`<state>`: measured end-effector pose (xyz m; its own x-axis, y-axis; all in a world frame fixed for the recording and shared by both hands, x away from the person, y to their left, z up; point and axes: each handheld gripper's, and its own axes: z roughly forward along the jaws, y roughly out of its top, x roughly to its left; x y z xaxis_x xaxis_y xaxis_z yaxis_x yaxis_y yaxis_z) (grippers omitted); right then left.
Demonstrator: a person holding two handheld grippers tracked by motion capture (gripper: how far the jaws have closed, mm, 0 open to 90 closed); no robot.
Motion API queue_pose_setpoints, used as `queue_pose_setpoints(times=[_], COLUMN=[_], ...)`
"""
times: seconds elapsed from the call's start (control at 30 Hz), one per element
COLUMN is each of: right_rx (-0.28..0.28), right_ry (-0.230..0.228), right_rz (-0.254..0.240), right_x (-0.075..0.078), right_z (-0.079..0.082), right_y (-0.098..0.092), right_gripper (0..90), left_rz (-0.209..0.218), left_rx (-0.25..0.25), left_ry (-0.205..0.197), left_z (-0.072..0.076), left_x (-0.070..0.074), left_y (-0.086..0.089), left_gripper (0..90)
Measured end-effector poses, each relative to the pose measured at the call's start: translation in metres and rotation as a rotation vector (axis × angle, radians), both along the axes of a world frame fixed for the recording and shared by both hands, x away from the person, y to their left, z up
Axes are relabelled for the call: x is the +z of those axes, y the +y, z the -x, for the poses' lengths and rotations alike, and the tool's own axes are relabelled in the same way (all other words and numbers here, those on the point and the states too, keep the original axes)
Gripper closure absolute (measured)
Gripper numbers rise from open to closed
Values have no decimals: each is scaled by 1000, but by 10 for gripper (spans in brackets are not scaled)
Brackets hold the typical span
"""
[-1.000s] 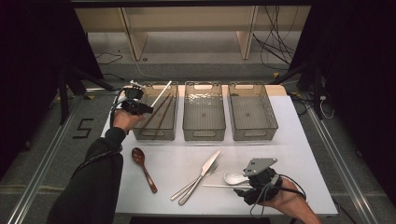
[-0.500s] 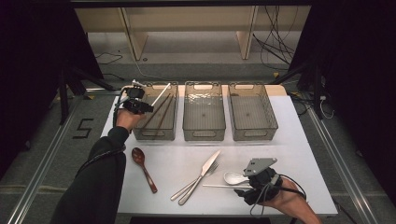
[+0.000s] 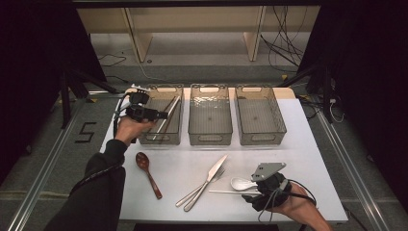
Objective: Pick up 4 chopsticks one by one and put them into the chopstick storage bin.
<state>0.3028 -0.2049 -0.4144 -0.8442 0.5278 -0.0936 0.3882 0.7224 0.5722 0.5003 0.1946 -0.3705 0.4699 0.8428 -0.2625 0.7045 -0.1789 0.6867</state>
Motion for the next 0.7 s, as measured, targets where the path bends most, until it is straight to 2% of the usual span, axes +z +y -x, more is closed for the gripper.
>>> queue_pose_setpoints(times=[0.1, 0.2, 0.27, 0.3, 0.37, 0.43, 0.53, 0.7], right_rx=[-1, -4, -5, -2, -4, -10, -7, -1], right_ry=[2, 3, 8, 11, 26, 54, 87, 110], right_rz=[5, 10, 22, 30, 51, 72, 104, 147], right_x=[-1, -2, -4, -5, -9, -13, -20, -25], right_z=[0, -2, -3, -4, -7, -10, -13, -13], right_y=[0, -1, -2, -3, -5, -7, -10, -11], right_gripper=[292, 292, 292, 292, 292, 293, 300, 332], left_rz=[7, 69, 51, 62, 72, 61, 56, 42], left_rx=[-63, -111, -120, -118, -145, -172, -219, -255], left_ry=[-38, -59, -83, -94, -113, -141, -152, -185], left_z=[22, 45, 57, 63, 74, 84, 96, 115], left_x=[4, -1, -3, -4, -4, -5, -8, -13], left_y=[-4, -6, -9, -10, -14, -18, -24, -28], left_gripper=[346, 311, 276, 257, 243, 230, 207, 176])
